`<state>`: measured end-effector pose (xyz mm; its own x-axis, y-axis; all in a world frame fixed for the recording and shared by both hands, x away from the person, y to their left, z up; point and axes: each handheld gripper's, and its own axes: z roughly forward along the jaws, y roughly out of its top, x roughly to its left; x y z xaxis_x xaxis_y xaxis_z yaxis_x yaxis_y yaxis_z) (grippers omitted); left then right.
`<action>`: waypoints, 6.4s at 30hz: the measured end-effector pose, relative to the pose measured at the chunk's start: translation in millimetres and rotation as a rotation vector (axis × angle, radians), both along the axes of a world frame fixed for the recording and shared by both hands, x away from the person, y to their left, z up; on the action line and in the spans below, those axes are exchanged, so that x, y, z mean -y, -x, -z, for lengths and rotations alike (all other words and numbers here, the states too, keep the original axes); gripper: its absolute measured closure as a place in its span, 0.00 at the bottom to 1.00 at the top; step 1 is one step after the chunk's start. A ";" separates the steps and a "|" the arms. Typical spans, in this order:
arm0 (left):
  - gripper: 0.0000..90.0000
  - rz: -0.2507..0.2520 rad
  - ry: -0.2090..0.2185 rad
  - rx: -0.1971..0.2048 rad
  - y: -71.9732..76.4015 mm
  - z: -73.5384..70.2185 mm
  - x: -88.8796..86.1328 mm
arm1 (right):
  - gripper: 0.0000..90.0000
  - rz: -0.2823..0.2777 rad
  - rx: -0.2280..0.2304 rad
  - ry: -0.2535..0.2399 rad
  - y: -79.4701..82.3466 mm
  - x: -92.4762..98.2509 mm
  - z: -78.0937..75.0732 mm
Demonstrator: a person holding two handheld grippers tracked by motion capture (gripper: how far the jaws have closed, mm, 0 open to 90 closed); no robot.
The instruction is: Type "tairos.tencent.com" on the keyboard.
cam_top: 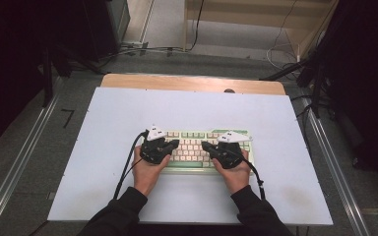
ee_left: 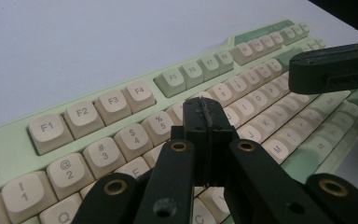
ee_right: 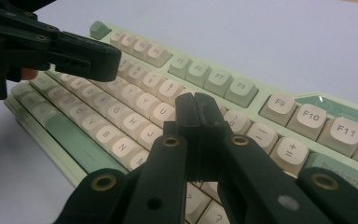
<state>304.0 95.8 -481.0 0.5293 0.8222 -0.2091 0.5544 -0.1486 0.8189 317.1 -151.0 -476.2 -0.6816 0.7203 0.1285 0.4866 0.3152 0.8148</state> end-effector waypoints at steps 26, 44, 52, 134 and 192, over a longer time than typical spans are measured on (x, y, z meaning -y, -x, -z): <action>1.00 -0.072 -0.049 -0.066 16.8 7.5 -52.2 | 0.97 0.005 -0.015 0.012 -6.1 -3.3 4.0; 1.00 -0.077 -0.052 -0.073 16.7 9.7 -52.1 | 0.97 0.006 -0.014 0.011 -5.6 -3.9 3.9; 1.00 -0.077 -0.054 -0.074 16.7 10.0 -51.7 | 0.97 0.006 -0.012 0.012 -5.4 -3.9 3.5; 1.00 -0.064 0.009 -0.009 18.4 5.3 -48.5 | 0.98 -0.013 -0.035 0.038 -13.5 -20.9 5.5; 1.00 -0.015 -0.030 -0.041 -8.5 11.0 -8.6 | 0.98 0.006 -0.021 0.031 -9.7 -8.8 -0.4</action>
<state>312.5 104.4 -492.0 0.5083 0.8362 -0.2058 0.5897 -0.1638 0.7908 326.8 -142.2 -475.8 -0.6747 0.7283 0.1200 0.5055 0.3375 0.7941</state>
